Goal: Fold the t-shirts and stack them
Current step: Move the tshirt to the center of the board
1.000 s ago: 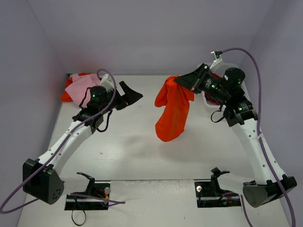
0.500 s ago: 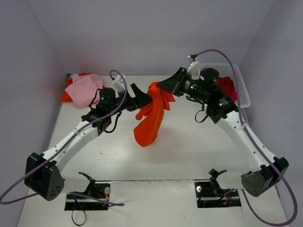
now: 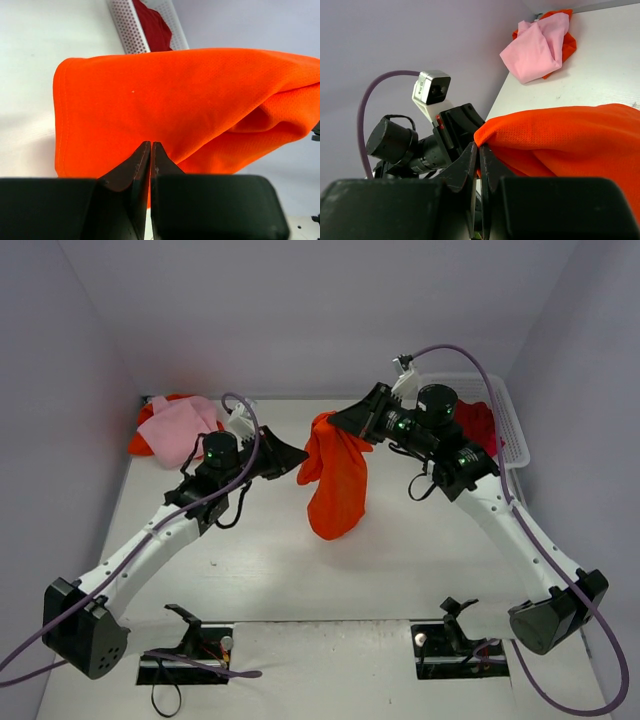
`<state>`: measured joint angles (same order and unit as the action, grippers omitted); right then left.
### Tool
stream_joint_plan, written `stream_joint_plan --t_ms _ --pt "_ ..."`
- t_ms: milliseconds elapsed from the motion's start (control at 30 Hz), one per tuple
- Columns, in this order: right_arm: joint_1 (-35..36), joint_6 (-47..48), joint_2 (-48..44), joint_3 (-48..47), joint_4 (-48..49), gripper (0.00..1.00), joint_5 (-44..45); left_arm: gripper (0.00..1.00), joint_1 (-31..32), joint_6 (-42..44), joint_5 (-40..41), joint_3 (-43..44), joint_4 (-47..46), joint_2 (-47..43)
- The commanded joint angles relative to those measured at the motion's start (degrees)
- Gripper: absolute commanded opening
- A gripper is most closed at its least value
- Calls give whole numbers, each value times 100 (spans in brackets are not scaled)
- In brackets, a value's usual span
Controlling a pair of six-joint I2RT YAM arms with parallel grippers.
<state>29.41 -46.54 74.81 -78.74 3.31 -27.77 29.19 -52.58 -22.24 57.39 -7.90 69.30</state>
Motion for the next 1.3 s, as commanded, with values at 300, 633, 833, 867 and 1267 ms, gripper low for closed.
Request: stream_joint_plan --t_ms 300,633,833,867,1267 --pt "47 751 -501 -89 -304 0 622 0 8 661 958 580 1202 -505" --pt "-102 1183 -740 -291 -1061 0 1063 59 34 556 176 414 711 -461" --pt "-102 1078 -415 -555 -982 0 984 74 209 415 97 151 343 -663" --pt "-93 1016 -362 -511 -877 0 958 75 375 380 97 115 194 -672" --pt "-93 867 -238 -564 -657 0 826 76 948 520 386 -263 -309 -461"
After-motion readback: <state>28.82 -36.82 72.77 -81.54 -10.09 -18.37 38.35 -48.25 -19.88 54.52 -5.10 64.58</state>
